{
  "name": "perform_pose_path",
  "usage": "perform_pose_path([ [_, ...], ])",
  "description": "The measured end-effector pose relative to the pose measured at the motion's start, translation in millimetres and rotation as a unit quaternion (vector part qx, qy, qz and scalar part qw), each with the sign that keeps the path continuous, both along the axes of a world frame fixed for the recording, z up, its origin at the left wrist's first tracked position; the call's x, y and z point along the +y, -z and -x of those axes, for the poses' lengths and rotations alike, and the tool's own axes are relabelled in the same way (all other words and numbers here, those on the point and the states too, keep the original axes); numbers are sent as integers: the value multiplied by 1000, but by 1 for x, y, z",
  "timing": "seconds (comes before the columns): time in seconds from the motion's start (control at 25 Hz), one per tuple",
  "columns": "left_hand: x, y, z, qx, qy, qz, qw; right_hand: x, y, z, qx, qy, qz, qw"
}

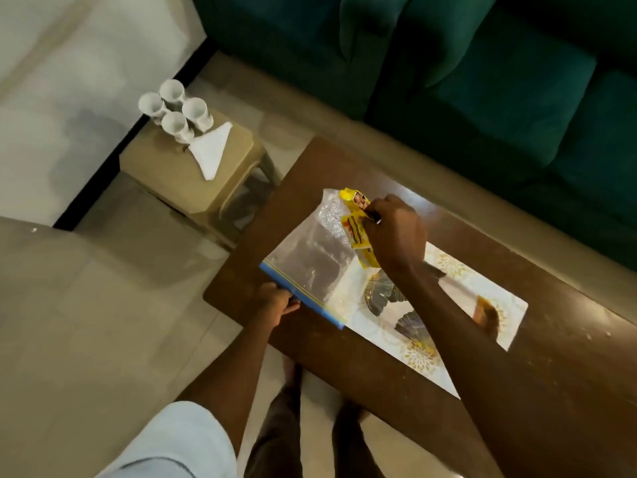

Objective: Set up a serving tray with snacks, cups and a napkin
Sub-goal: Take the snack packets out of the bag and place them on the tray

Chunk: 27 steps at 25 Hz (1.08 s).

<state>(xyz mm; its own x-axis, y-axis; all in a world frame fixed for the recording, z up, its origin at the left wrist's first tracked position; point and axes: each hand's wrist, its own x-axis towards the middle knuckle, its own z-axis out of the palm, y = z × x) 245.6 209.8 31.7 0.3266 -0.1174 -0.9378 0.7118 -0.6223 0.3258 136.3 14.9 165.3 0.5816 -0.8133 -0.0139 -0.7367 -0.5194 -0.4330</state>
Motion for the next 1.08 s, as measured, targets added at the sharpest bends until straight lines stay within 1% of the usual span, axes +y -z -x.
perform_pose_path([
  [0.12,24,23,1,12,-30,-14,999,22,44,-26,-6,-27,42,999],
  [0.2,34,33,0,10,-51,-19,998,47,78,-40,-2,-42,38,998],
  [0.24,37,36,0,13,-58,-19,998,64,98,-42,29,-64,16,997],
  [0.32,42,43,-2,21,-67,-8,997,100,141,-43,129,-130,-50,982],
  [0.36,44,46,-4,24,-71,-4,997,114,159,-42,164,-161,-78,970],
  [0.4,44,47,-7,27,-70,-4,997,123,172,-40,176,-176,-100,963],
  [0.48,46,52,-10,26,-73,-9,997,131,185,-41,159,-168,-120,966],
  [0.56,50,54,-7,11,-82,-36,996,132,187,-42,154,-162,-131,966],
  [0.64,52,46,5,-33,-78,-73,994,134,182,-36,126,-159,-157,967],
  [0.68,51,40,12,-86,-53,-86,991,134,177,-31,95,-142,-169,971],
  [0.72,45,31,16,-157,-8,-85,984,132,172,-25,57,-102,-182,976],
  [0.76,37,22,17,-219,40,-60,973,130,168,-20,16,-43,-192,980],
  [0.8,26,14,13,-260,77,-25,962,127,164,-17,-22,26,-201,979],
  [0.84,13,9,5,-281,95,12,955,124,161,-16,-52,90,-211,972],
  [0.92,-16,8,-22,-296,131,45,945,110,162,-20,-78,182,-254,947],
  [1.0,-37,17,-50,-288,171,41,941,98,169,-27,-93,251,-332,904],
  [1.04,-41,24,-60,-266,181,39,946,95,174,-31,-97,275,-366,884],
  [1.08,-42,33,-67,-239,185,39,953,94,178,-33,-96,290,-386,871],
])
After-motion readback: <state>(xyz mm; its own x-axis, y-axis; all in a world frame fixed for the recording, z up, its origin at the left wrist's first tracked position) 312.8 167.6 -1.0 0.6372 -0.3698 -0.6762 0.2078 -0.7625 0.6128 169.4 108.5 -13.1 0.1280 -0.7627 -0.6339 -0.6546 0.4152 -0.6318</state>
